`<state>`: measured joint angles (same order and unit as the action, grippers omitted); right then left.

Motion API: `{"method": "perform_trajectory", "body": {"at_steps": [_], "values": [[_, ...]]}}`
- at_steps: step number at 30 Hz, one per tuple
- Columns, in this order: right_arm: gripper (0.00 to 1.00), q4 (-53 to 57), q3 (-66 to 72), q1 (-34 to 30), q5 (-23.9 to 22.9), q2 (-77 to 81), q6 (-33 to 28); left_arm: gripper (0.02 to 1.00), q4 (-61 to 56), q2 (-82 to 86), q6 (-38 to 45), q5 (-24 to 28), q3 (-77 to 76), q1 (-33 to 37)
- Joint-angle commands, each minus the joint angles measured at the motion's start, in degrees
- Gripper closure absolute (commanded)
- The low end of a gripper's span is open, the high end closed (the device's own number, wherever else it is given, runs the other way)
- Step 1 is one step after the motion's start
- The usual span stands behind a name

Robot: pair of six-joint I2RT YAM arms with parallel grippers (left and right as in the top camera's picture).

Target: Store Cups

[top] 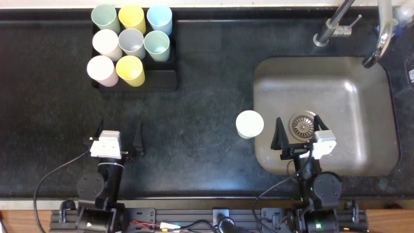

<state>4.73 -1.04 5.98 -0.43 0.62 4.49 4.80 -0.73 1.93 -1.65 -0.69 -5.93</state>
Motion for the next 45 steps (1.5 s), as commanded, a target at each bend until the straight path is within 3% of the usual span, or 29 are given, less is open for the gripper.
{"method": "perform_trajectory", "body": {"at_steps": [1, 16, 19, 24, 27, 30, 33, 45], "values": [[0.001, -0.3, 0.8, -0.4, 0.0, -0.4, 0.2, 0.02, 0.0, 0.6, 1.1, 0.7, 0.2, 0.0], [0.003, -0.3, 0.7, -0.4, -0.5, -0.4, 0.2, 0.02, 0.0, 0.6, 1.1, 0.7, 0.2, 0.0], [0.003, 1.7, -5.9, 0.6, -0.5, 0.1, 0.2, 0.02, 0.0, 0.6, 1.1, 0.7, 0.2, 0.0], [0.003, 22.2, -33.5, 1.1, 1.7, 14.5, 1.9, 0.02, 0.0, 0.6, 1.1, 0.7, 0.2, 0.0], [0.005, 43.9, -56.9, 2.4, 2.3, 37.2, 1.9, 0.02, 0.0, 0.6, 1.1, 0.7, 0.2, 0.0], [0.003, 62.8, -67.1, 4.9, 1.9, 52.0, -3.0, 0.02, 0.0, 0.6, 1.1, 0.7, 0.2, 0.0], [0.003, 71.3, -67.9, 5.9, 1.9, 59.9, -6.3, 0.02, 0.0, 0.6, 1.1, 0.7, 0.2, 0.0], [0.003, 69.0, -67.9, 6.6, 6.2, 82.4, -24.5, 0.02, 0.0, 0.6, 1.1, 0.7, 0.2, 0.0]]}}
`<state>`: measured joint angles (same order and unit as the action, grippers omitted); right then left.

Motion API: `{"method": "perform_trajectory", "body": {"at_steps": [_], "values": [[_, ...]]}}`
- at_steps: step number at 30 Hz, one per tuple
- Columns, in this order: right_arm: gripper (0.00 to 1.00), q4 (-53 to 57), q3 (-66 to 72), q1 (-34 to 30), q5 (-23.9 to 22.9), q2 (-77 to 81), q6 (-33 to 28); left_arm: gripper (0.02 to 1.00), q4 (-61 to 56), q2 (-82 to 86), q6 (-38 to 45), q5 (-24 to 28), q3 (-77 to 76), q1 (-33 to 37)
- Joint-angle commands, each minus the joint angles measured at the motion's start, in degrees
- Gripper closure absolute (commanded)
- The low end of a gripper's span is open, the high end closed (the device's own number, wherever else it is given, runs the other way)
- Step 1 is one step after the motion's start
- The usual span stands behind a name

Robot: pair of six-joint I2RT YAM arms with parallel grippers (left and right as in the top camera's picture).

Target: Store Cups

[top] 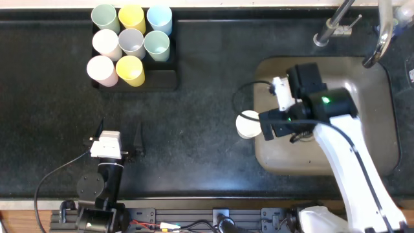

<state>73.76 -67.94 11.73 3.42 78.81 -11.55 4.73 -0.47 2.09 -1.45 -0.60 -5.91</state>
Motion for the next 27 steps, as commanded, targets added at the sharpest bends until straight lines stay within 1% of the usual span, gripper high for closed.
{"method": "perform_trajectory", "body": {"at_steps": [1, 6, 12, 17, 19, 23, 24, 25, 26, 27], "values": [[0.005, 0.1, -1.0, 1.3, 2.9, 5.4, -9.6, 0.02, 0.1, 0.3, 0.9, 0.5, 0.2, -0.1], [0.003, -1.5, -1.0, 2.5, 3.1, 10.1, -10.8, 0.02, 0.1, 0.3, 0.9, 0.5, 0.2, -0.1], [0.003, -6.7, -1.0, 1.7, -0.3, 12.0, -8.9, 0.02, 0.1, 0.3, 0.9, 0.5, 0.2, -0.1], [0.009, -7.8, -1.2, 0.9, -0.2, 12.2, -8.8, 0.02, 0.1, 0.3, 0.9, 0.5, 0.2, -0.1], [0.071, -7.7, -1.2, 0.9, 0.0, 13.3, -8.9, 0.02, 0.1, 0.3, 0.9, 0.5, 0.2, -0.1], [0.156, -8.1, -1.2, 1.0, 0.0, 15.6, -8.9, 0.02, 0.1, 0.3, 0.9, 0.5, 0.2, -0.1], [0.211, -8.1, -1.2, 1.0, 0.0, 16.0, -9.0, 0.02, 0.1, 0.3, 0.9, 0.5, 0.2, -0.1], [0.772, -8.1, -1.2, 1.0, 0.0, 16.2, -9.0, 0.02, 0.1, 0.3, 0.9, 0.5, 0.2, -0.1], [0.958, -8.1, -1.2, 1.0, 0.1, 16.3, -9.0, 0.02, 0.1, 0.3, 0.9, 0.5, 0.2, -0.1], [0.958, -8.1, -1.2, 1.0, 0.2, 16.3, -9.0, 0.02, 0.1, 0.3, 0.9, 0.5, 0.2, -0.1]]}}
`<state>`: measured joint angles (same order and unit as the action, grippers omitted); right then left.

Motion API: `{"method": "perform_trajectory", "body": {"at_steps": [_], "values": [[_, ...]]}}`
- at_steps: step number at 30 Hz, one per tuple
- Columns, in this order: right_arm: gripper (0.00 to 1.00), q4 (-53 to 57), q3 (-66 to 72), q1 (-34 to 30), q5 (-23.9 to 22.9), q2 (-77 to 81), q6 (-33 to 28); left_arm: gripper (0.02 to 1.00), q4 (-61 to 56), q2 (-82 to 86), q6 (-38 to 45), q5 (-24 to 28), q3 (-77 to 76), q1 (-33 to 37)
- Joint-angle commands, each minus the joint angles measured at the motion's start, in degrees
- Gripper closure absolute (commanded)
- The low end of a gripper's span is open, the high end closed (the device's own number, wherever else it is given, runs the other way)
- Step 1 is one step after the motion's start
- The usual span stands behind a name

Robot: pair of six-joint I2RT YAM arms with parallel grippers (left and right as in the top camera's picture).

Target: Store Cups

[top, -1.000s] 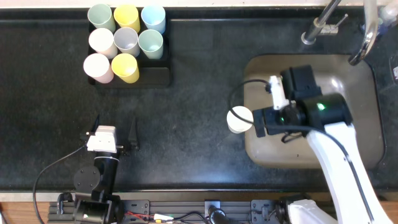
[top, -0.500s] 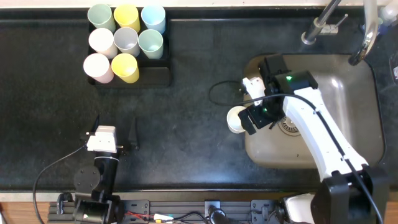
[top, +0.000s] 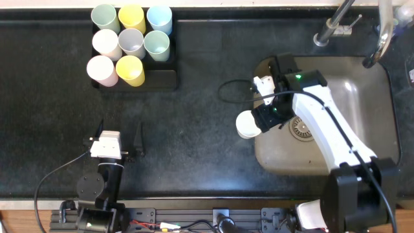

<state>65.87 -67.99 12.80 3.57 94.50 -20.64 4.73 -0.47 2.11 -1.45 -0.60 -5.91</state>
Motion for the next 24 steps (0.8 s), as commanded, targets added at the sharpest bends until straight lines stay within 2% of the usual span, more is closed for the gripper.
{"method": "perform_trajectory", "body": {"at_steps": [1, 5, 9, 12, 17, 18, 20, 24], "values": [[0.958, -0.3, -1.2, 0.0, 0.0, 0.6, 0.1, 0.02, 0.1, 0.3, 0.9, 0.5, 0.2, -0.1], [0.958, 0.0, -1.6, 0.2, 0.0, 0.3, 1.0, 0.02, 0.1, 0.3, 0.9, 0.5, 0.2, -0.1], [0.954, 2.7, -7.1, 1.1, 0.0, -1.8, 5.7, 0.02, 0.1, 0.3, 0.9, 0.5, 0.2, -0.1], [0.958, 7.9, -19.2, 3.2, 0.0, -3.3, 10.5, 0.02, 0.1, 0.3, 0.9, 0.5, 0.2, -0.1], [0.956, 13.2, -37.4, 10.7, 0.0, -1.9, 11.7, 0.02, 0.1, 0.3, 0.9, 0.5, 0.2, -0.1], [0.961, 13.6, -42.8, 14.0, 0.0, 0.2, 11.6, 0.02, 0.1, 0.3, 0.9, 0.5, 0.2, -0.1], [0.961, 13.6, -48.1, 16.6, 0.0, 3.5, 11.7, 0.02, 0.1, 0.3, 0.9, 0.5, 0.2, -0.1], [0.961, 13.7, -61.6, 19.2, -0.1, 14.7, 12.5, 0.02, 0.1, 0.3, 0.9, 0.5, 0.2, -0.1]]}}
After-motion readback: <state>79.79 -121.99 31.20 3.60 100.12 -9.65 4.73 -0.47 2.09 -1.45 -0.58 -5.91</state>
